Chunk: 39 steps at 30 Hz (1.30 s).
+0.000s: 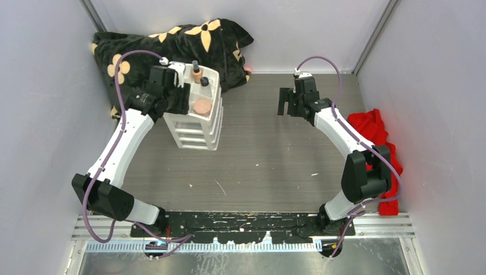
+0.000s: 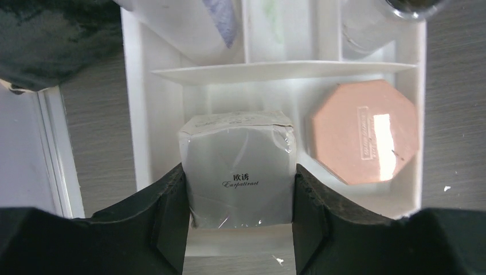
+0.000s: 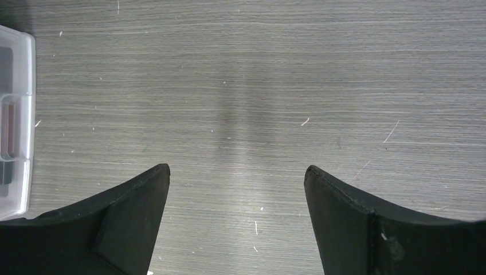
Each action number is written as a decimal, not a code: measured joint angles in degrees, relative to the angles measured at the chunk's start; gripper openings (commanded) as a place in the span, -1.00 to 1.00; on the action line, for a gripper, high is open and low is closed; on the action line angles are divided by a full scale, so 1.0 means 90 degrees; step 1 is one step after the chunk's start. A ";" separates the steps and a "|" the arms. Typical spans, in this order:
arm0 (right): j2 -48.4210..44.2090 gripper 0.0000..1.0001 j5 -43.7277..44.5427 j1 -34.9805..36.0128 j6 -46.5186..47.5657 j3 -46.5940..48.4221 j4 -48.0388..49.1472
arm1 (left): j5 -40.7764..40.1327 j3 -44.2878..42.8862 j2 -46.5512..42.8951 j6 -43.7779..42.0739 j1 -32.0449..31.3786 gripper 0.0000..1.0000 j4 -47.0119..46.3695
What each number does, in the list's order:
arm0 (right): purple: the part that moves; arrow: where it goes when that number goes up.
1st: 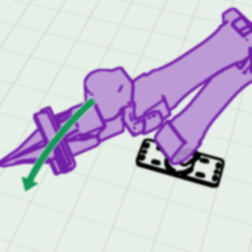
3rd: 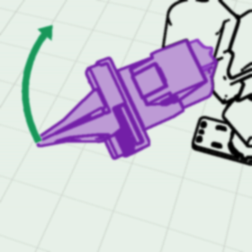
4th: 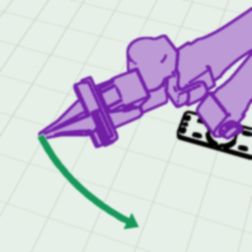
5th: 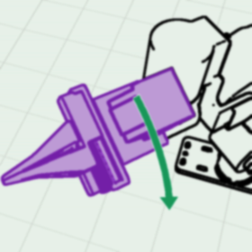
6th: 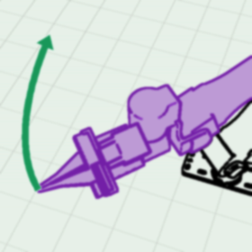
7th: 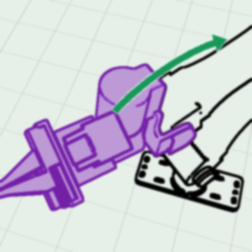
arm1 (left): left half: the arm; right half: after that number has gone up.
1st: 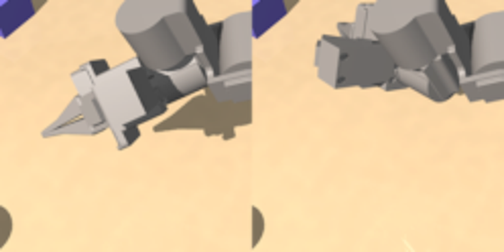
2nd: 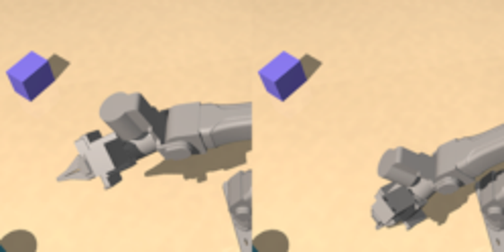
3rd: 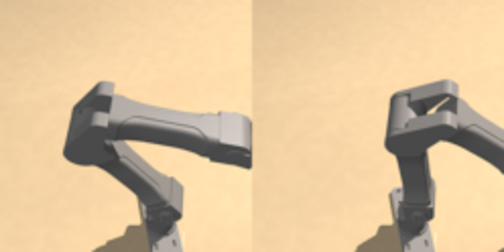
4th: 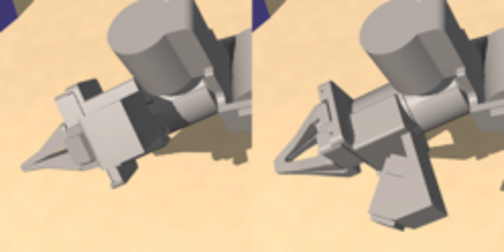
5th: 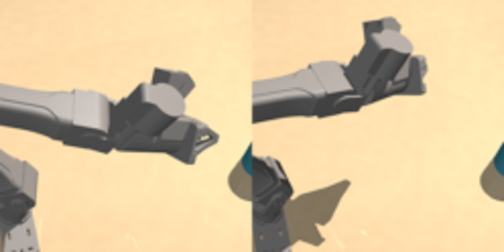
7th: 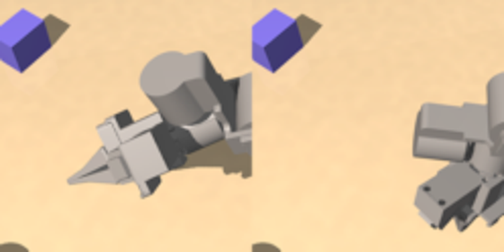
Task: Organize the makeup
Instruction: Place the makeup in the storage box.
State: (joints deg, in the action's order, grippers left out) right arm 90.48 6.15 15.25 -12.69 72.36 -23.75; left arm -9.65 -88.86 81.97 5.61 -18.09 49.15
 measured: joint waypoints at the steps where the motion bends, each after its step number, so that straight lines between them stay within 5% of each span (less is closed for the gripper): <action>1: 0.0000 0.83 -0.0005 0.0000 0.0000 -0.0002 0.0000 | 0.0024 0.0058 -0.0005 0.0019 0.0063 -1.00 -0.0036; 4: 0.0000 0.83 -0.0007 0.0000 -0.0007 -0.0022 0.0007 | 0.0109 0.0206 -0.0061 0.0049 0.0204 -0.97 -0.0245; 5: 0.0000 0.83 -0.0007 0.0000 -0.0012 -0.0029 0.0007 | 0.0117 0.0267 -0.0100 0.0066 0.0228 -0.73 -0.0321; 7: 0.0000 0.83 -0.0007 0.0000 -0.0017 -0.0044 0.0007 | 0.0141 0.0413 -0.0206 0.0112 0.0255 0.20 -0.0430; 8: 0.0000 0.83 -0.0005 0.0000 -0.0017 -0.0049 0.0007 | 0.0158 0.0478 -0.0260 0.0136 0.0262 0.49 -0.0493; 11: 0.0000 0.83 -0.0005 0.0000 -0.0017 -0.0080 0.0012 | 0.0323 0.0619 -0.0401 0.0180 0.0272 1.00 -0.0724; 24: 0.0000 0.73 -0.0005 0.0000 -0.0017 -0.0090 0.0015 | 0.0442 0.0051 -0.0670 0.0158 0.0294 0.99 -0.0726; 27: 0.0000 0.99 0.0022 0.0000 -0.0024 -0.0092 0.0022 | 0.0474 -0.0124 -0.0945 0.0163 0.0291 0.99 -0.0556; 31: -0.0015 1.00 0.0194 0.0002 0.0049 -0.0204 0.0216 | 0.0299 -0.0153 -0.1727 0.0126 0.0291 0.99 -0.0481; 39: -0.0765 1.00 0.0901 0.0000 0.0665 -0.0940 0.0741 | 0.0471 0.1644 -0.2606 -0.0061 0.1256 0.99 -0.0974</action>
State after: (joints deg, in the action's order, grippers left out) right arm 83.59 14.26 15.25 -6.70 63.90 -17.08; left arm -5.41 -74.06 58.52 5.06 -6.79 40.38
